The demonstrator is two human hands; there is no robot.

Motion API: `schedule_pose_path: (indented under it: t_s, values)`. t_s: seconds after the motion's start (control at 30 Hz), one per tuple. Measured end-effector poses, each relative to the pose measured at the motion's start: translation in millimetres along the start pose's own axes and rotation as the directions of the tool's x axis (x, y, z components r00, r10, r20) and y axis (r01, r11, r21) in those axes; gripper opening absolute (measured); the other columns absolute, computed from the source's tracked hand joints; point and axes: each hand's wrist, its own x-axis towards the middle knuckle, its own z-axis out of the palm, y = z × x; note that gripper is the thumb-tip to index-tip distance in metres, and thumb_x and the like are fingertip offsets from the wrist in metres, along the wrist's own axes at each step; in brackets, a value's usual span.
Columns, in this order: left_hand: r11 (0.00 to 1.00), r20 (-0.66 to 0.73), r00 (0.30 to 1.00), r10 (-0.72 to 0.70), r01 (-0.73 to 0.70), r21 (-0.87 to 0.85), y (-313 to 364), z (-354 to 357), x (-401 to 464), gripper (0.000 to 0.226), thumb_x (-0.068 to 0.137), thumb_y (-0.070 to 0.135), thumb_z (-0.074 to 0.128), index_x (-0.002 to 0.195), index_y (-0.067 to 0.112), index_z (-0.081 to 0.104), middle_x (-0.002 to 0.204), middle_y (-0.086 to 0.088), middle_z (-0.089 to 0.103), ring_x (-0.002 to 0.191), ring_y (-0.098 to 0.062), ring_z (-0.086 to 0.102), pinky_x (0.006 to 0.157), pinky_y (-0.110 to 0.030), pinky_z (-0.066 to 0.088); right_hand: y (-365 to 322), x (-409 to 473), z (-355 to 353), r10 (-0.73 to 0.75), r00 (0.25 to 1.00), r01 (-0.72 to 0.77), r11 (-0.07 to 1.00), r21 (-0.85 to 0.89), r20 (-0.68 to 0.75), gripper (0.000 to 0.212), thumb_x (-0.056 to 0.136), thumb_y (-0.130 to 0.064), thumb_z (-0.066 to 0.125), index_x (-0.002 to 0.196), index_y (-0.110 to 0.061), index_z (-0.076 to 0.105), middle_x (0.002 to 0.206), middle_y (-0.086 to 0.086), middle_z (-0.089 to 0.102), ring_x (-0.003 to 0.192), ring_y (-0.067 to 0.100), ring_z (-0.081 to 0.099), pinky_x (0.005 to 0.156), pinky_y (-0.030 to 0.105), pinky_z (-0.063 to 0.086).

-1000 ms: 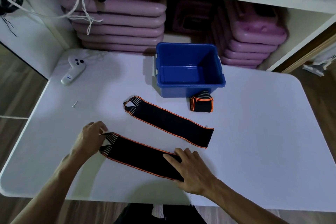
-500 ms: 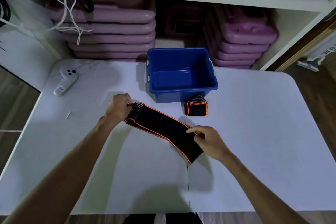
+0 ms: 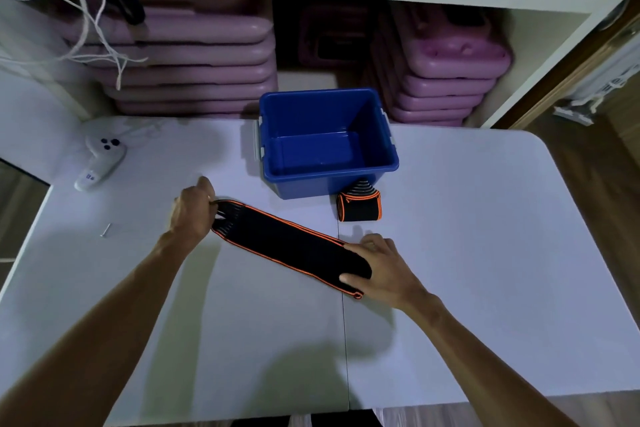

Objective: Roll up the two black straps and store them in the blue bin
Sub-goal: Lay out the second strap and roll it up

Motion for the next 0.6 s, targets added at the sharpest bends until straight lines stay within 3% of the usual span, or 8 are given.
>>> schedule_pose_path:
  t_s: [0.1, 0.2, 0.27, 0.37, 0.47, 0.6]
  values:
    - [0.998, 0.052, 0.998, -0.043, 0.041, 0.043, 2.3, 3.0, 4.6, 0.032, 0.081, 0.009, 0.063, 0.111, 0.006, 0.051, 0.102, -0.025, 0.058, 0.09, -0.047, 0.058, 0.077, -0.047, 0.049, -4.7, -4.2, 4.9, -0.021, 1.0, 0.019, 0.985, -0.172, -0.006, 0.085, 0.077, -0.068, 0.059, 0.149, -0.041, 0.025, 0.141, 0.0, 0.035, 0.125, 0.024, 0.038, 0.103, 0.04, 0.038]
    - [0.994, 0.113, 0.99, -0.09, 0.081, 0.076, 3.4, 8.7, 2.8, 0.049, 0.08, 0.018, 0.068, 0.122, 0.003, 0.047, 0.108, -0.027, 0.053, 0.097, -0.049, 0.056, 0.082, -0.05, 0.049, -10.5, -8.0, 12.1, -0.089, 0.988, 0.053, 0.963, -0.264, -0.128, 0.082, 0.078, -0.072, 0.053, 0.149, -0.044, 0.024, 0.143, 0.003, 0.038, 0.121, 0.027, 0.046, 0.096, 0.043, 0.042]
    - [0.994, 0.088, 0.992, -0.086, 0.079, 0.08, 2.2, 11.0, 2.7, 0.043, 0.081, 0.012, 0.066, 0.119, 0.001, 0.049, 0.107, -0.029, 0.055, 0.095, -0.05, 0.056, 0.08, -0.05, 0.048, -14.3, -8.2, 19.0, -0.137, 0.977, 0.072, 0.931, -0.359, -0.16, 0.082, 0.073, -0.078, 0.05, 0.145, -0.041, 0.036, 0.146, 0.007, 0.041, 0.124, 0.031, 0.047, 0.095, 0.048, 0.042]
    - [0.996, 0.017, 0.998, -0.058, 0.057, 0.064, -2.2, 10.8, 6.6, 0.022, 0.082, 0.005, 0.061, 0.102, -0.002, 0.057, 0.097, -0.03, 0.063, 0.086, -0.049, 0.061, 0.074, -0.048, 0.049, -11.6, -7.6, 27.9, -0.129, 0.987, 0.075, 0.892, -0.446, -0.093, 0.083, 0.068, -0.075, 0.055, 0.141, -0.039, 0.039, 0.147, 0.01, 0.039, 0.125, 0.036, 0.046, 0.096, 0.054, 0.039]
    - [0.997, -0.008, 0.999, -0.049, 0.049, 0.055, -8.3, 10.1, 8.9, 0.013, 0.083, 0.008, 0.063, 0.09, -0.003, 0.06, 0.088, -0.029, 0.066, 0.079, -0.048, 0.062, 0.072, -0.046, 0.05, -3.8, -8.7, 29.8, -0.121, 0.985, 0.063, 0.916, -0.397, -0.121, 0.074, 0.074, -0.06, 0.065, 0.14, -0.036, 0.042, 0.144, 0.008, 0.04, 0.117, 0.033, 0.05, 0.094, 0.051, 0.046]
    - [0.995, 0.033, 0.996, -0.085, 0.086, -0.045, -11.0, 10.2, 5.5, 0.016, 0.08, 0.02, 0.068, 0.084, 0.006, 0.06, 0.082, -0.02, 0.068, 0.07, -0.041, 0.064, 0.07, -0.042, 0.054, -1.4, -11.3, 27.6, -0.08, 0.994, 0.056, 0.961, -0.272, -0.08, 0.075, 0.083, -0.06, 0.06, 0.148, -0.034, 0.033, 0.153, 0.003, 0.024, 0.134, 0.026, 0.03, 0.102, 0.039, 0.046]
